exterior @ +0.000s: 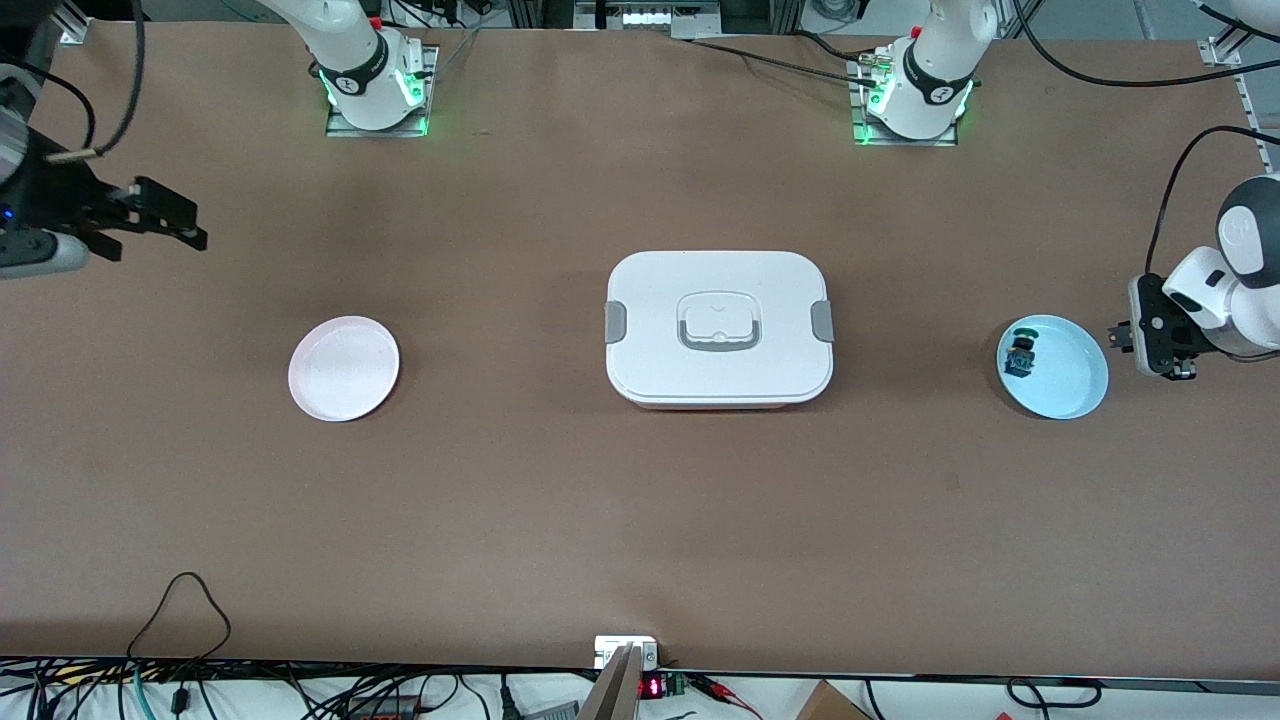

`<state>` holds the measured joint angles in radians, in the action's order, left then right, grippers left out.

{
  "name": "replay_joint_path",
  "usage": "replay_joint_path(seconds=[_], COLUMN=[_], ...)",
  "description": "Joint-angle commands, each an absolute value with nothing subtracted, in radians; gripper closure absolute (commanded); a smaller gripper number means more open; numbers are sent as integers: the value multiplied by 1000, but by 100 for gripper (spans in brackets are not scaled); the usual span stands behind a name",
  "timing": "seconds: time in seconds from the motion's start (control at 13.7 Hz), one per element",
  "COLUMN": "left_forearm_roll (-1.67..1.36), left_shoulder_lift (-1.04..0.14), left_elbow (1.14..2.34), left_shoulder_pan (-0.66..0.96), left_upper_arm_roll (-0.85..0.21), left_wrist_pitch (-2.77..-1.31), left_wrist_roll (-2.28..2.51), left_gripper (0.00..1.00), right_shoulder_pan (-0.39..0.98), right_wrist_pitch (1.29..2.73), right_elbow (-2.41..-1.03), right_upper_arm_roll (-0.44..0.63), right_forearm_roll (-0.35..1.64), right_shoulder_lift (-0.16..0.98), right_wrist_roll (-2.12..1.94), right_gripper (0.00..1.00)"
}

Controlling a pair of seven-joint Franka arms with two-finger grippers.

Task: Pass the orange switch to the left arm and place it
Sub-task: 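Lower the switch with the left gripper onto the blue plate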

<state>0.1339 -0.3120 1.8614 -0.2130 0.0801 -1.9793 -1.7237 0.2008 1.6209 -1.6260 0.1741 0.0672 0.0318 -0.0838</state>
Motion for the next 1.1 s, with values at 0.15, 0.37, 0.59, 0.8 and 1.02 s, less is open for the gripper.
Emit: replay_joint_path(seconds=[0.15, 0.37, 0.59, 0.8, 1.02], left_forearm_roll=[169, 169, 170, 170, 172], left_shoulder_lift=[-330, -337, -356, -376, -409], left_elbow=[1894, 1946, 1959, 1959, 1959], left_shoulder_pan=[-230, -233, -245, -252, -265], left_upper_arm_roll=[72, 72, 72, 74, 72], left_wrist_pitch=[-2034, -2103, -2154, -2181, -2218], left_wrist_roll=[-1747, -1749, -1759, -1790, -1792], left_gripper=[100, 100, 100, 100, 100], right_shoulder_pan=[204, 207, 210, 235, 256], right_wrist_pitch=[1727, 1726, 1726, 1726, 1727], right_elbow=[-1778, -1769, -1755, -1737, -1718], right_upper_arm_roll=[166, 166, 164, 163, 163], right_forearm_roll=[52, 51, 25, -14, -40], right_shoulder_lift=[-31, -26, -25, -17, -3], right_wrist_roll=[-45, -37, -38, -37, -37], right_gripper=[0, 0, 0, 0, 0])
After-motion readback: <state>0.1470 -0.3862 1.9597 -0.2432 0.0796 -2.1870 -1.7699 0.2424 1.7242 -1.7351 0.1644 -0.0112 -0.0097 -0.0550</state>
